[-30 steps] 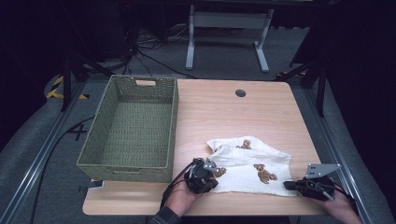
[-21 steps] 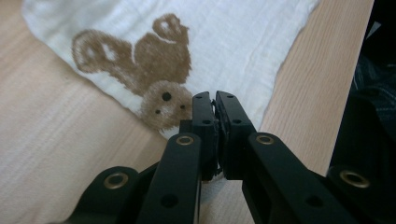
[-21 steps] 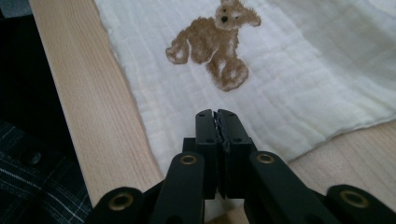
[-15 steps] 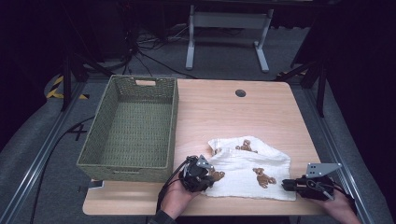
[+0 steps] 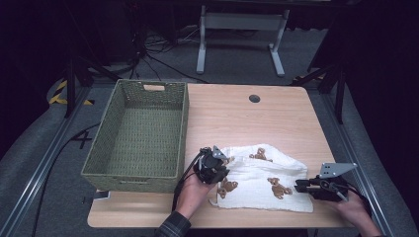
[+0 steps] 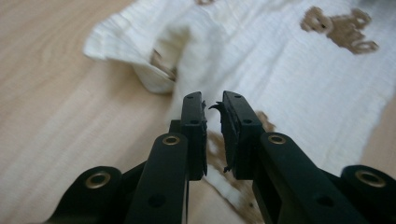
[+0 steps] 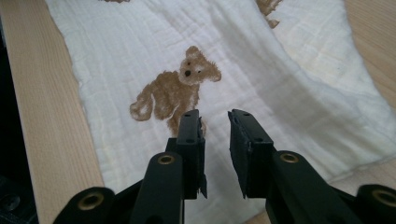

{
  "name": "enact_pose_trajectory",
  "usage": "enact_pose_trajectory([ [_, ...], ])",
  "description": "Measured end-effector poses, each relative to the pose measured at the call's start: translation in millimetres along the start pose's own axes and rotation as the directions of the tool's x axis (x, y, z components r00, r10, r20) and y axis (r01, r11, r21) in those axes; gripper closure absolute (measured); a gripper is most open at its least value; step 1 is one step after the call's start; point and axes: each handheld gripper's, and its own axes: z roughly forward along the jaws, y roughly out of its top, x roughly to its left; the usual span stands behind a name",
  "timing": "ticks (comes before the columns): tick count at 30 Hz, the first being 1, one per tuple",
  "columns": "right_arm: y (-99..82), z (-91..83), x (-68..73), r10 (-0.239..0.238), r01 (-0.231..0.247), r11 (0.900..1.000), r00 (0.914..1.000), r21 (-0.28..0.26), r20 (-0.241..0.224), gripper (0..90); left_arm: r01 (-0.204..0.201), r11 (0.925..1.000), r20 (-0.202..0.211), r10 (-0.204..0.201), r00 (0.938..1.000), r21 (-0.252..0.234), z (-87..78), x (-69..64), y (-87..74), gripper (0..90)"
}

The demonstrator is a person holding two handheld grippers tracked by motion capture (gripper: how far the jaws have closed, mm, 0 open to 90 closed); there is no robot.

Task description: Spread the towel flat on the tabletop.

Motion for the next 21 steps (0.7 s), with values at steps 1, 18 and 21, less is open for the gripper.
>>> enact_pose_trajectory([
  [1,0.7,0.4,-1.1,-0.001,0.001,1.0000,1.0000,0.000,0.001,73.1,0.002,1.0000,-0.004,-0.002,1.0000,-0.005,0.8,2.9,2.9,78.2],
  [18,30.3,7.5,-26.7,-0.014,0.015,0.9994,0.9992,-0.031,0.038,73.0,0.090,0.9958,-0.122,-0.092,0.9882,-0.018,25.2,38.3,29.4,69.1],
  [21,39.0,9.3,-36.1,-0.003,0.005,0.9992,0.9982,-0.040,0.059,72.7,0.102,0.9947,-0.107,-0.102,0.9890,-0.003,32.0,42.3,28.3,69.1],
])
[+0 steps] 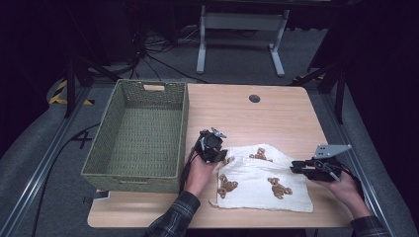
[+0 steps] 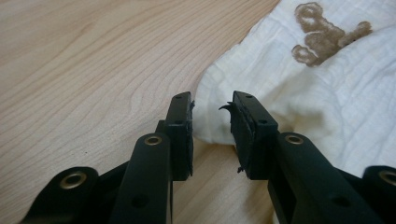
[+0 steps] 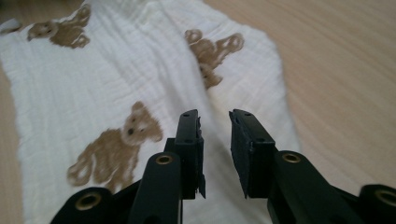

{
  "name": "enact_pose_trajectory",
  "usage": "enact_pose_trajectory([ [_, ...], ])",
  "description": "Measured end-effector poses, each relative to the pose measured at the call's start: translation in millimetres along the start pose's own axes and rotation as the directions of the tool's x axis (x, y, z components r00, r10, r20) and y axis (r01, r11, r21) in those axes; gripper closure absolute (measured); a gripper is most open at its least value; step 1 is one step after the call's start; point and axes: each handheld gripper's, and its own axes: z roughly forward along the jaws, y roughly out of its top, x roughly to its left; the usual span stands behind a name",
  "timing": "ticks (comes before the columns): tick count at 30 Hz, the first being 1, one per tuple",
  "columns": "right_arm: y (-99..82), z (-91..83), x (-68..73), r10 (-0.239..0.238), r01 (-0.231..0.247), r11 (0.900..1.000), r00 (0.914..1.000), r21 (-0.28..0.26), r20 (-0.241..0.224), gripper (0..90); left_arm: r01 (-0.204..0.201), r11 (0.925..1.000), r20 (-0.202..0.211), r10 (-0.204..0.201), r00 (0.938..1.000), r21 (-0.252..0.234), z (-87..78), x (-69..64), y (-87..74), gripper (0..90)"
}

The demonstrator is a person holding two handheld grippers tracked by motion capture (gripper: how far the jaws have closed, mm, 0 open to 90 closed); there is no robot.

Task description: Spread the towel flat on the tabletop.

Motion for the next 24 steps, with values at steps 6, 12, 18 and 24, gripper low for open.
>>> enact_pose_trajectory([
  [6,14.9,14.6,-26.0,0.025,-0.025,0.9997,0.9986,-0.001,0.046,69.8,-0.002,0.9997,0.014,0.001,0.9999,0.026,9.8,2.8,-1.9,83.1],
  [12,20.1,34.4,-44.0,0.061,-0.062,0.9978,0.9969,0.025,0.050,68.0,-0.014,0.9995,0.024,0.014,0.9996,0.029,9.5,4.5,-2.5,89.6],
  [18,18.0,46.6,-50.1,0.083,-0.085,0.9951,0.9958,0.050,0.038,65.7,-0.004,1.0000,-0.020,0.004,0.9998,0.009,8.9,5.3,-3.6,76.6],
  [24,18.1,55.1,-49.5,0.077,-0.078,0.9945,0.9967,0.070,0.024,65.1,0.033,0.9993,-0.039,-0.032,0.9987,0.016,13.2,9.6,-6.9,63.6],
])
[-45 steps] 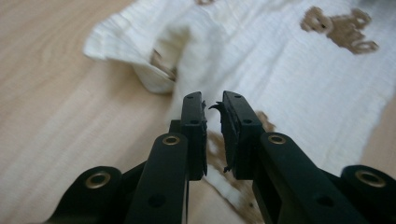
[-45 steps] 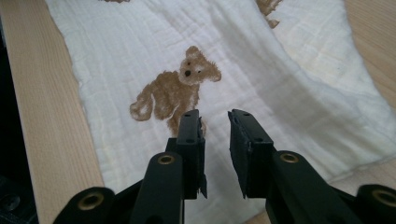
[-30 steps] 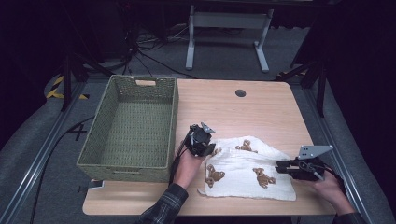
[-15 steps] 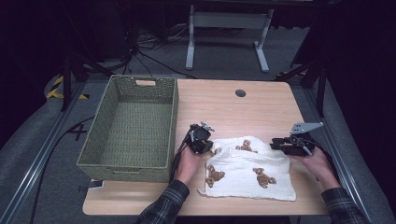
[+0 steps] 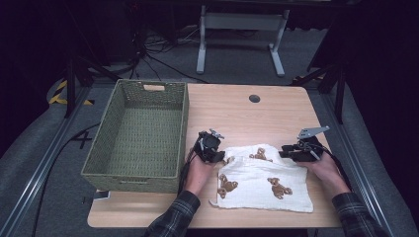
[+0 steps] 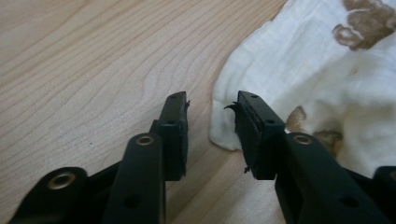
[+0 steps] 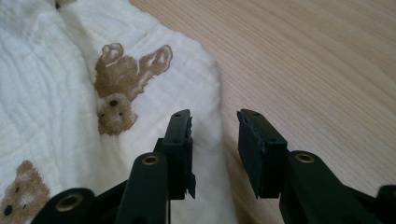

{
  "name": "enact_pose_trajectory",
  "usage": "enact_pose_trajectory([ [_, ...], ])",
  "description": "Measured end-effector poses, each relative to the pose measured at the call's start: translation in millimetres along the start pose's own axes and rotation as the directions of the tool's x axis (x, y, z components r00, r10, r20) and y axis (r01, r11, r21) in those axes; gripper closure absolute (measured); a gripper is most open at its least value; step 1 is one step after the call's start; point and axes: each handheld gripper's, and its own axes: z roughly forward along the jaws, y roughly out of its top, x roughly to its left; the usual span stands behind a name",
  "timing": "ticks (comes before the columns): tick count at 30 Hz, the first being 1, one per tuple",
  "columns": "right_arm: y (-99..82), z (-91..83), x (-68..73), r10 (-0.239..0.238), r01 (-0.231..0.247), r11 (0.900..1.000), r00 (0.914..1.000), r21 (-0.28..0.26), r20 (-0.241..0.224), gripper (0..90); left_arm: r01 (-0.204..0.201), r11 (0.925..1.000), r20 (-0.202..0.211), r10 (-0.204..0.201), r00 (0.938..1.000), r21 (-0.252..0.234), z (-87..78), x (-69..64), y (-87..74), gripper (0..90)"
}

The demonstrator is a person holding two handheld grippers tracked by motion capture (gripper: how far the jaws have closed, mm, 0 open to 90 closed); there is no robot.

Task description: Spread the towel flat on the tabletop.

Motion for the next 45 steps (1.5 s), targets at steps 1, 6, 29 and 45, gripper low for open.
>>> enact_pose_trajectory([
  [1,0.0,1.0,0.5,0.005,-0.005,1.0000,1.0000,0.003,-0.003,65.5,-0.002,1.0000,-0.001,0.002,1.0000,0.001,0.0,0.0,0.1,63.6],
  [6,-1.4,4.1,0.4,-0.002,0.002,0.9997,1.0000,0.023,0.002,74.8,-0.039,0.9992,-0.003,0.039,0.9992,0.010,-0.3,-0.4,0.3,71.6],
  [29,0.7,-24.5,55.4,-0.150,0.147,0.9874,0.9875,-0.059,-0.048,88.2,-0.069,0.9976,0.019,0.068,0.9975,0.010,0.8,-2.4,0.1,87.0],
  [45,-15.7,-26.1,85.9,-0.180,0.175,0.9836,0.9733,-0.043,-0.142,82.0,-0.086,0.9962,0.014,0.086,0.9962,0.009,1.0,-3.4,0.4,87.0],
])
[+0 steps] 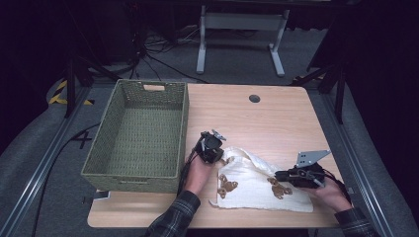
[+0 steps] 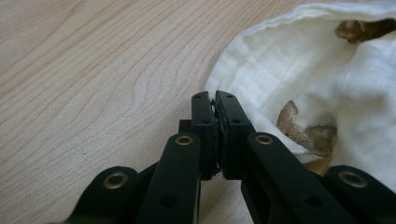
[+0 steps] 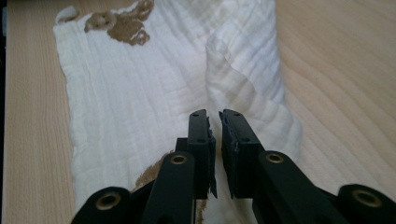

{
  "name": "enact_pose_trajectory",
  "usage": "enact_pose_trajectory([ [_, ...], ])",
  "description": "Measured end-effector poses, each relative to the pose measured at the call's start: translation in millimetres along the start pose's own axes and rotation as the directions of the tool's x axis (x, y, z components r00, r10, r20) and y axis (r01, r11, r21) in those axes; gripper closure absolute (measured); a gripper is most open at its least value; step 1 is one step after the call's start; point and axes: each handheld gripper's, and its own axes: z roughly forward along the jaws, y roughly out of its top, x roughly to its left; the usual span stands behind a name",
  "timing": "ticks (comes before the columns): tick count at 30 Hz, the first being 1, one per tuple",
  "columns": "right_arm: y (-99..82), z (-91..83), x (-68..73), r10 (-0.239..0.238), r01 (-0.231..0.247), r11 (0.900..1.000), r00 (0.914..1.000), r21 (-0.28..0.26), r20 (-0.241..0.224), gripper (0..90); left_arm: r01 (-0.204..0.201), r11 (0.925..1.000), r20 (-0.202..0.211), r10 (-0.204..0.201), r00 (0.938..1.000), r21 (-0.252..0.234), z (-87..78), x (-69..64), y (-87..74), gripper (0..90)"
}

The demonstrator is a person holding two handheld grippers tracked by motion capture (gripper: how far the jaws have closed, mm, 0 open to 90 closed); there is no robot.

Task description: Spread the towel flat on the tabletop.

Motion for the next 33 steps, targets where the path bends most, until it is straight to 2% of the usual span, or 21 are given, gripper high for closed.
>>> enact_pose_trajectory([
  [1,2.9,-8.0,-2.8,0.007,-0.006,0.9993,0.9998,-0.038,0.020,81.6,0.004,1.0000,-0.001,-0.004,1.0000,0.001,-0.3,-0.2,-0.4,87.1],
  [3,4.0,-10.2,-4.7,0.010,-0.009,0.9988,0.9996,-0.047,0.027,81.5,0.004,1.0000,-0.001,-0.004,1.0000,0.000,-0.2,-0.2,-0.4,87.0],
  [4,6.9,-14.4,-12.9,0.028,-0.024,0.9974,0.9980,-0.069,0.056,81.6,-0.001,1.0000,-0.001,0.001,1.0000,0.000,-0.2,-0.2,-0.2,87.0],
  [8,8.7,-10.6,-28.4,0.055,-0.050,0.9965,0.9959,-0.067,0.072,81.2,0.004,1.0000,-0.001,-0.004,1.0000,-0.002,0.1,-0.2,-0.3,87.0],
  [11,8.1,0.5,-42.3,0.076,-0.074,0.9966,0.9946,-0.037,0.070,78.6,0.002,1.0000,0.001,-0.002,1.0000,0.001,-0.1,-0.2,-0.1,87.1],
  [14,6.9,7.3,-49.0,0.099,-0.098,0.9949,0.9930,-0.023,0.064,77.3,0.000,1.0000,0.000,0.000,1.0000,0.003,-0.3,-0.3,-0.2,87.1],
  [16,6.8,8.8,-52.3,0.092,-0.091,0.9957,0.9925,-0.021,0.080,77.2,0.000,1.0000,-0.004,0.000,1.0000,-0.001,0.0,-0.6,-0.3,87.0],
  [18,7.8,9.5,-54.8,0.112,-0.111,0.9936,0.9909,-0.020,0.074,75.0,0.000,1.0000,0.000,0.000,1.0000,0.002,-0.2,-0.2,-0.1,87.0],
  [22,7.0,19.3,-54.8,0.106,-0.107,0.9941,0.9934,0.020,0.045,71.9,-0.003,1.0000,0.000,0.003,1.0000,0.002,-0.3,0.1,0.0,87.0],
  [24,6.4,23.7,-52.1,0.085,-0.087,0.9950,0.9955,0.048,0.042,72.0,-0.002,1.0000,-0.001,0.002,1.0000,0.002,-0.3,-0.3,-0.1,87.0],
  [26,5.6,27.0,-49.4,0.073,-0.075,0.9949,0.9965,0.067,0.040,74.9,-0.003,1.0000,0.000,0.003,1.0000,0.003,-0.4,-0.1,-0.3,87.0],
  [29,6.0,27.7,-47.6,0.061,-0.064,0.9953,0.9969,0.072,0.050,85.1,-0.003,1.0000,-0.004,0.003,1.0000,0.001,-0.1,-0.5,-0.4,87.0],
  [33,7.0,22.5,-47.6,0.056,-0.060,0.9967,0.9955,0.055,0.077,88.3,0.000,1.0000,-0.003,0.000,1.0000,0.000,0.0,-0.5,-0.1,87.1],
])
